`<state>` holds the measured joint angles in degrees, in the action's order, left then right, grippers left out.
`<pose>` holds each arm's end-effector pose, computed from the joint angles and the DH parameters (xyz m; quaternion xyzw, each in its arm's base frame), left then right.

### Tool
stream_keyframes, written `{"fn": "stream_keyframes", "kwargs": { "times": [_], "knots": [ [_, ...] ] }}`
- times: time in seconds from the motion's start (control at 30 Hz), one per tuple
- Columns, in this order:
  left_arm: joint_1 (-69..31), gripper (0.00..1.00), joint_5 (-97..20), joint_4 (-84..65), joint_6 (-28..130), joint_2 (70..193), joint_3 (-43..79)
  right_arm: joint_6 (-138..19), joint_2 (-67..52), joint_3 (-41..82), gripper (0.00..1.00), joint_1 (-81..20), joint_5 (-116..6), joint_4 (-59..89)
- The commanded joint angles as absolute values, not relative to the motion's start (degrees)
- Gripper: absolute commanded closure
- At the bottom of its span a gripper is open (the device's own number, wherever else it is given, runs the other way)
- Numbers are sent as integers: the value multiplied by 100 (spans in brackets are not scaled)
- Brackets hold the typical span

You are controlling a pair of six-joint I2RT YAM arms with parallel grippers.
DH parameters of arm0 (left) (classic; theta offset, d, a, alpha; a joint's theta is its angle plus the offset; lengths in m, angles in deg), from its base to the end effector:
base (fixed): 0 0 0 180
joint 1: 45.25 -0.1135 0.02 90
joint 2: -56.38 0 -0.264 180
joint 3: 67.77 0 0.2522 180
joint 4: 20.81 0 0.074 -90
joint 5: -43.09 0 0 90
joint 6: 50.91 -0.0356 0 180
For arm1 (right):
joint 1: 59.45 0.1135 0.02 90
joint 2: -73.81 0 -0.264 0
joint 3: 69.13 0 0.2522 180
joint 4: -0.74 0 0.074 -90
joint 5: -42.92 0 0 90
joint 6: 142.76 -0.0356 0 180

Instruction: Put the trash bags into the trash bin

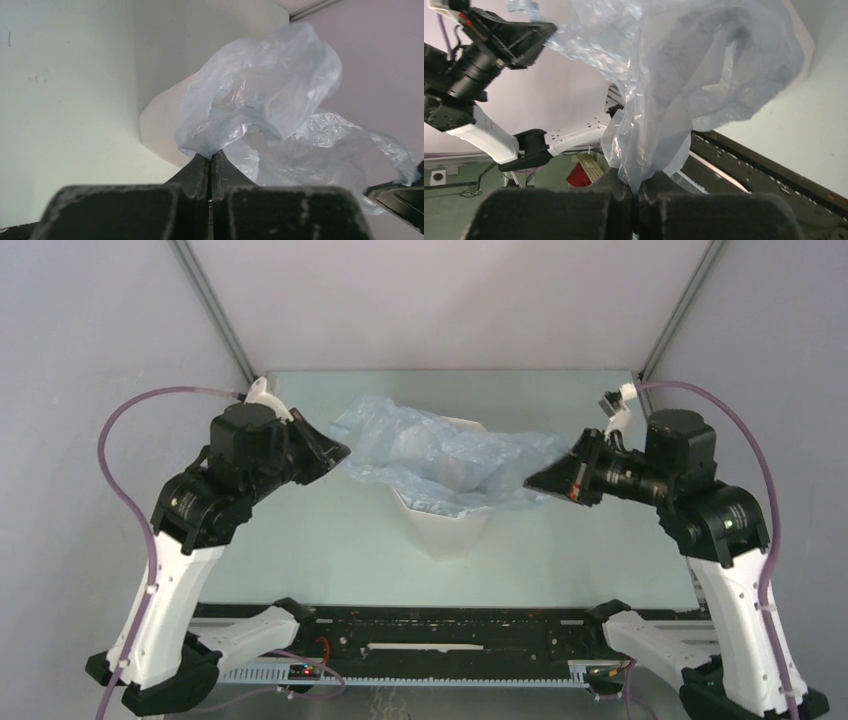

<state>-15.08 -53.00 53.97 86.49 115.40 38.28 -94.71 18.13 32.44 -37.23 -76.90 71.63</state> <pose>0.1340 -0.0735 0.4734 -0.1552 0.8411 -0.2879 0.4308 0.1245 0.0700 0.4683 0.0034 0.8266 0.4597 0.3246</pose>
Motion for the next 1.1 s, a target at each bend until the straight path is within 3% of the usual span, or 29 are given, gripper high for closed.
{"fn": "stream_keyframes", "kwargs": {
  "times": [0.0,0.43,0.57,0.87,0.97,1.07],
  "knots": [
    [-1616,100,-4946,5539,8751,11338,3620,-8824,1984,2920,100,-4394,-8843,7974],
    [-1616,100,-4849,5474,8640,10478,1989,-8016,2470,1732,99,-4473,-8165,8191],
    [-1633,100,-4987,5245,8410,10566,1517,-7964,2394,1275,95,-4469,-7943,7563],
    [-1686,100,-5018,3844,8166,10885,452,-7900,2206,62,98,-4347,-6880,5760],
    [-1699,100,-5059,3761,8069,10924,265,-7826,1957,43,97,-4272,-6759,5592],
    [-1740,98,-5144,3633,7874,11009,181,-7732,1787,-26,88,-4216,-6767,5402]
  ]
}}
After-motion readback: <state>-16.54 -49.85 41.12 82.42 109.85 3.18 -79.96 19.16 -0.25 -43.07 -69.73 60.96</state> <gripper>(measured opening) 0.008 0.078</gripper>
